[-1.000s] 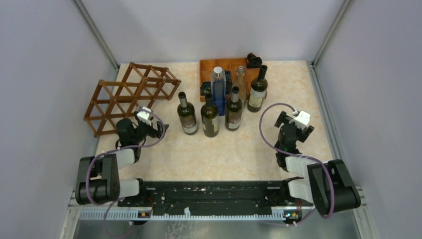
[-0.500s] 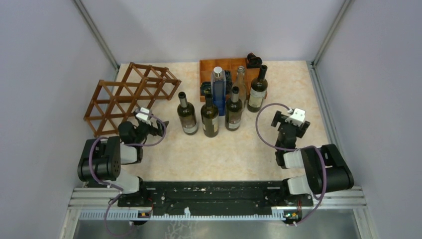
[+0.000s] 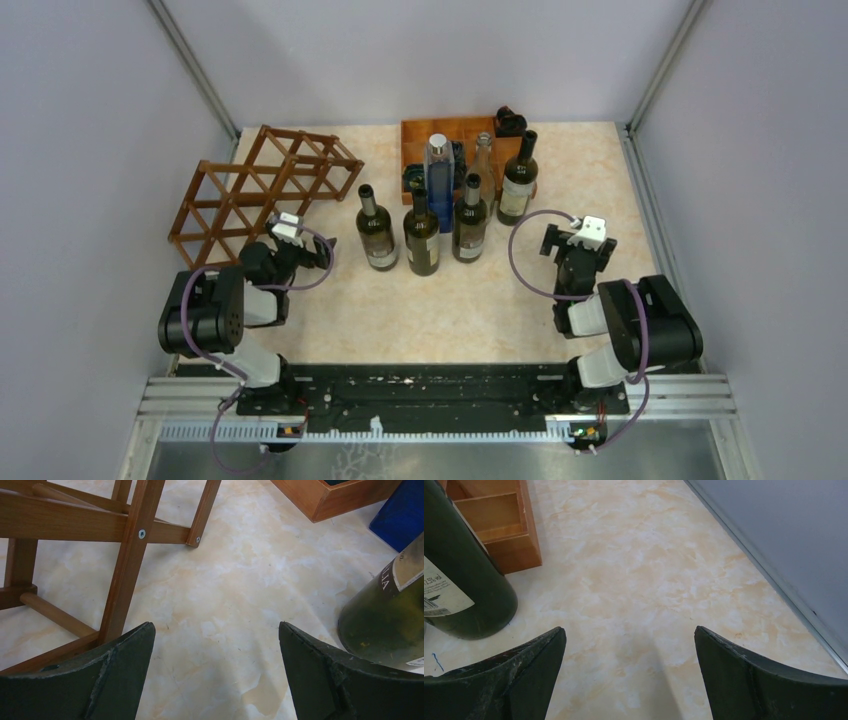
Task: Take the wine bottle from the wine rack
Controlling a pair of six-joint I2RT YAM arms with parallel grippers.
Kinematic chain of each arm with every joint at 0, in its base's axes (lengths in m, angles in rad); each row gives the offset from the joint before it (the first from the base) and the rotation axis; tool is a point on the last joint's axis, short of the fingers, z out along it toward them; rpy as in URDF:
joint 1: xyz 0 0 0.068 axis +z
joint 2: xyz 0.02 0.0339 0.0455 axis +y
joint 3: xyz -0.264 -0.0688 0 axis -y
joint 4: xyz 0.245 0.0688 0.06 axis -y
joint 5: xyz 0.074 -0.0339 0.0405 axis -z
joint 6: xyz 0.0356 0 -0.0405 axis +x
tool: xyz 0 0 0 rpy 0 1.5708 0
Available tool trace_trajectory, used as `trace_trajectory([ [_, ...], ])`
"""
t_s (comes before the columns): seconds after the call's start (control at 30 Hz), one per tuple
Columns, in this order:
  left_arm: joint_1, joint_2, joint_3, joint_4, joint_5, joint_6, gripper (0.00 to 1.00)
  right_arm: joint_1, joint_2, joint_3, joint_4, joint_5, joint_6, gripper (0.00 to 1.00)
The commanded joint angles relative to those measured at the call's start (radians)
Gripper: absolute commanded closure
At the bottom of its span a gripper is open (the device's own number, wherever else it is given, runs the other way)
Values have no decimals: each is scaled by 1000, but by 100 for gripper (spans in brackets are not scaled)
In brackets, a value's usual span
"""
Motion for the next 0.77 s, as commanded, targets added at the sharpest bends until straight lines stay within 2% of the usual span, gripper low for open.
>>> trace_trajectory([
  [0.0,-7,-5,10,33,-12,-1,1,-14,-1,19,55,-22,16,1],
  [0.47,-7,-3,11,30,-12,1,1,-14,-2,12,70,-21,13,1],
  [0.6,-12,-1,20,12,-25,5,1,-13,-4,-7,106,-53,-5,1],
  [0.73,-12,-4,16,17,-26,5,1,-14,-3,8,73,-76,-7,1],
])
